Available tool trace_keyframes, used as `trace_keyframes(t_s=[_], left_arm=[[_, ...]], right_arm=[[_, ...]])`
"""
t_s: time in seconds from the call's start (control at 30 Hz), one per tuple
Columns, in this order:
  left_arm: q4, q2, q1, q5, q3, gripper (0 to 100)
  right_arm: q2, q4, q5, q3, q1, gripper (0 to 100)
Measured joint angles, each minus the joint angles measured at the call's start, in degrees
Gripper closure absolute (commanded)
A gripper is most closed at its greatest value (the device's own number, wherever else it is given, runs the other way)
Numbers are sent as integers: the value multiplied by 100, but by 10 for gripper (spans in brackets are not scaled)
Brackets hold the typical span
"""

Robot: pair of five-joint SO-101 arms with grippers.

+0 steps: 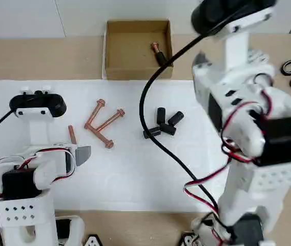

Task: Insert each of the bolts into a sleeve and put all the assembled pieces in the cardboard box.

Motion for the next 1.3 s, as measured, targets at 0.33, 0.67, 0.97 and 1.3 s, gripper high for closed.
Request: trace_keyframes(t_s=[0.33,0.67,0.97,1.3], left_arm=[[0,0,0,0,0,701],[0,0,0,0,0,701],[0,0,0,0,0,701],[0,0,0,0,0,701]], right_arm=[[-738,-1134,-589,3631,-246,786],[-738,-3903,-624,6215,-273,786],[-264,-5354,-1811,6611,-202,786],[1697,-4809,-1960,5380,229,786]])
